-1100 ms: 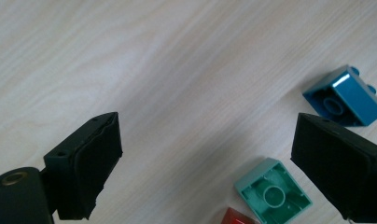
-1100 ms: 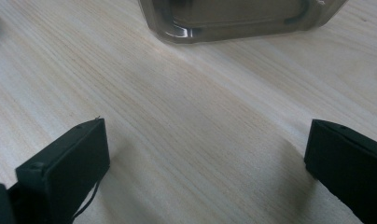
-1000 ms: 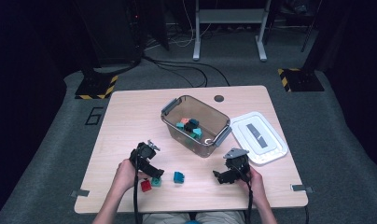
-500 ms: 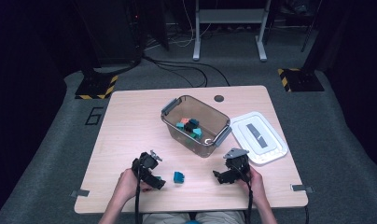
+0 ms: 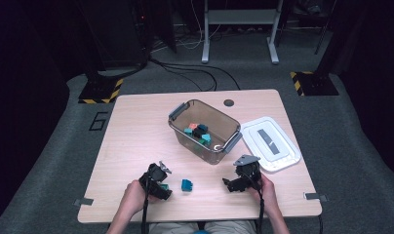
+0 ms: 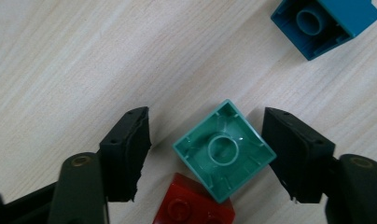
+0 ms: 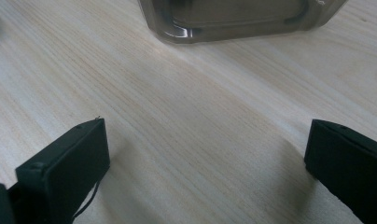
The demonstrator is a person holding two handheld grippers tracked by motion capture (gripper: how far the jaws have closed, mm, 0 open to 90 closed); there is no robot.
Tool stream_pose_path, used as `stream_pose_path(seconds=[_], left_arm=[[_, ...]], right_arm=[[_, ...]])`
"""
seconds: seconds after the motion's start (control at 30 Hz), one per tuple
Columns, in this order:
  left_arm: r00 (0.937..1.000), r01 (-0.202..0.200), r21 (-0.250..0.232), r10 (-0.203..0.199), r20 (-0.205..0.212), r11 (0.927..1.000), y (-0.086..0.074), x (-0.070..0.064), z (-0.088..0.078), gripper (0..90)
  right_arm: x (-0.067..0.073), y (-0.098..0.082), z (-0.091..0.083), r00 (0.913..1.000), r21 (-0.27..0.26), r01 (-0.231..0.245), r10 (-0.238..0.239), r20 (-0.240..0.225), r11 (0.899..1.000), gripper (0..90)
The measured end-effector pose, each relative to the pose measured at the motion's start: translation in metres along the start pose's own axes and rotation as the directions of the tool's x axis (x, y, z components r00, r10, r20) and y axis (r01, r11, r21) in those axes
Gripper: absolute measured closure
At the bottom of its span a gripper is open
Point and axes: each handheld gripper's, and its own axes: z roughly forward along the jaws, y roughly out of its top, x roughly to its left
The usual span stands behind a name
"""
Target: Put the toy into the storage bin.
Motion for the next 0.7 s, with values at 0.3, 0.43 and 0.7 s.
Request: stream_pose_path(seconds=[0.3, 0.43, 0.7], left_arm=[[0.9998, 0.006, -0.03, -0.005, 0.021, 0.9995, -0.003, 0.004, -0.0013, 47.1], [0.9998, 0.01, -0.034, -0.01, 0.02, 0.9994, -0.002, 0.0053, -0.0014, 47.3], [0.9998, 0.014, -0.059, -0.014, 0.011, 0.9981, 0.0037, 0.01, -0.0077, 47.4]], right_arm=[[0.0001, 0.0, 0.0, 1.0, 0.0, -0.002, 0.002, -0.002, 1.0, 0.0], [0.0001, 0.0, 0.0, 1.0, 0.0, -0.002, 0.002, -0.002, 1.0, 0.0], [0.0001, 0.0, 0.0, 1.0, 0.0, -0.002, 0.002, -0.002, 1.0, 0.0]])
